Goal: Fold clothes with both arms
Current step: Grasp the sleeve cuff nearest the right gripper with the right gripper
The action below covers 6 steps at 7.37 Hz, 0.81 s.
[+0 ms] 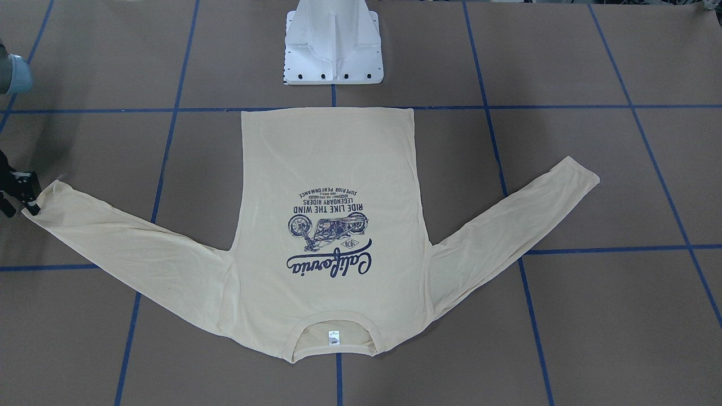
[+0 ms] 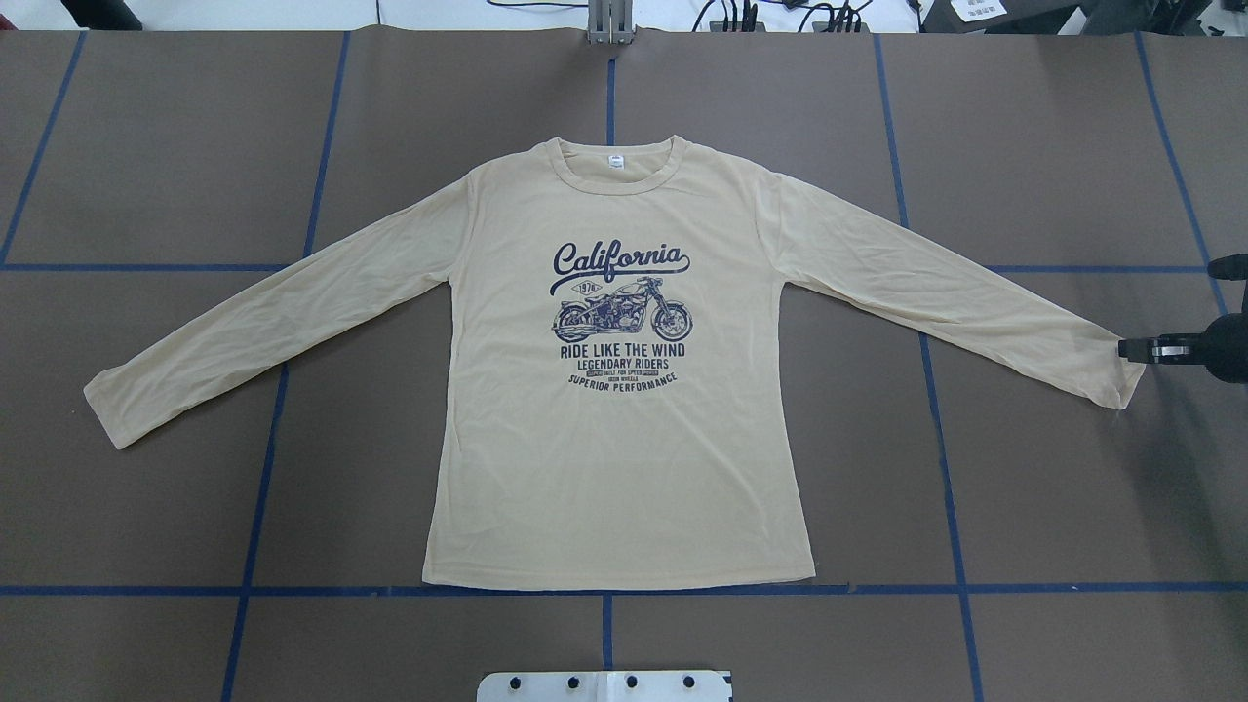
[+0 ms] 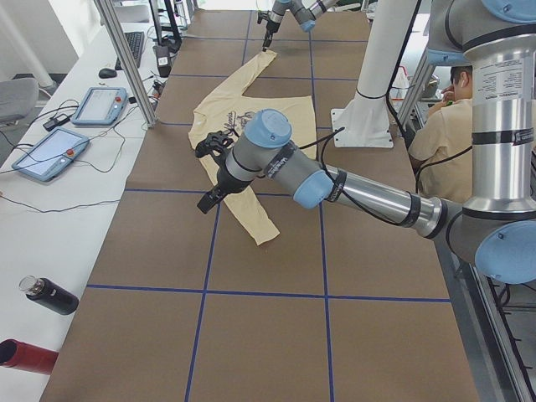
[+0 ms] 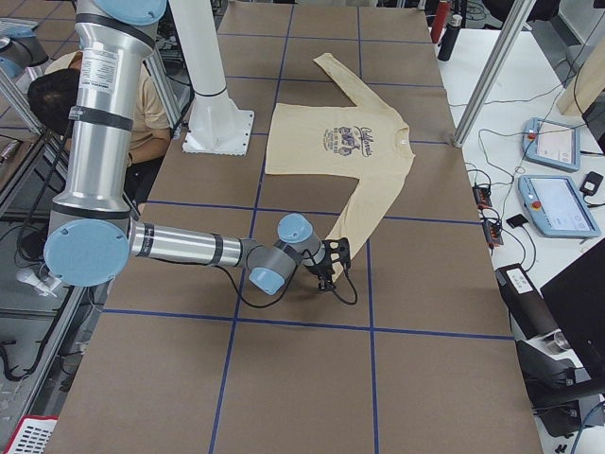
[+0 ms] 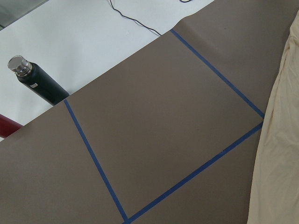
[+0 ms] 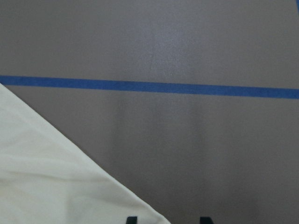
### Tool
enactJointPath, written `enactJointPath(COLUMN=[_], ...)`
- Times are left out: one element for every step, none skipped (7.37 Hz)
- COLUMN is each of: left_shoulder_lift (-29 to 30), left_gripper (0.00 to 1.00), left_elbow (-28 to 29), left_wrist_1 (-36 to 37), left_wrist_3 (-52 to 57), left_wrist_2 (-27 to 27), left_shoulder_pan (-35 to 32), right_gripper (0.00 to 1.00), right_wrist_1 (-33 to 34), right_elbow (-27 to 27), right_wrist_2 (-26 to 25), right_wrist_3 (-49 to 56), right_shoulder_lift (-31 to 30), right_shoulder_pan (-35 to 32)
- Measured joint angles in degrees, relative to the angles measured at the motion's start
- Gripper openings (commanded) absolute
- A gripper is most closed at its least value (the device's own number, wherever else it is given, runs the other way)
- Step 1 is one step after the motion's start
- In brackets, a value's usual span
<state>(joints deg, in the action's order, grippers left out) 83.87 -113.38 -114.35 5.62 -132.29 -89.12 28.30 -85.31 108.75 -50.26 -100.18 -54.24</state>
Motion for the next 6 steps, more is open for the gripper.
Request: enactJointPath(left_shoulder_lift=[-0.01,-0.02,-0.02,-0.02,-0.02,-0.02], left_gripper=[1.00,1.00,1.00,1.00,1.00,1.00], left_elbow=[0.00,0.00,0.00,0.00,0.00,0.02], left_wrist_1=[0.00,0.02,0.06,0.08,0.08,0.09], left_wrist_3=[0.00,0.00,-0.02,-0.08,-0.13,-0.18], left_wrist_2=[0.01,-0.01,-0.05,-0.07,-0.07,-0.07], left_shoulder_pan=[0.00,0.00,0.00,0.00,0.00,0.00], right_gripper=[0.54,0.52,0.51,0.45,0.43,0.43], right_wrist_1=[0.00,0.00,-0.02,-0.04,-0.02,-0.01], right_elbow=[0.00,-0.02,-0.03,-0.03,-0.03,-0.03], right_wrist_2=[-0.02,-0.03,-0.05,-0.15,-0.28,-0.34], right_wrist_3=[0.00,-0.01,-0.01,-0.01,-0.01,-0.01], right_shoulder_lift=[-0.06,-0.17,-0.32,-0.47,-0.56,-0.60], right_shoulder_pan=[0.13,0.24,0.30,0.33,0.38,0.42])
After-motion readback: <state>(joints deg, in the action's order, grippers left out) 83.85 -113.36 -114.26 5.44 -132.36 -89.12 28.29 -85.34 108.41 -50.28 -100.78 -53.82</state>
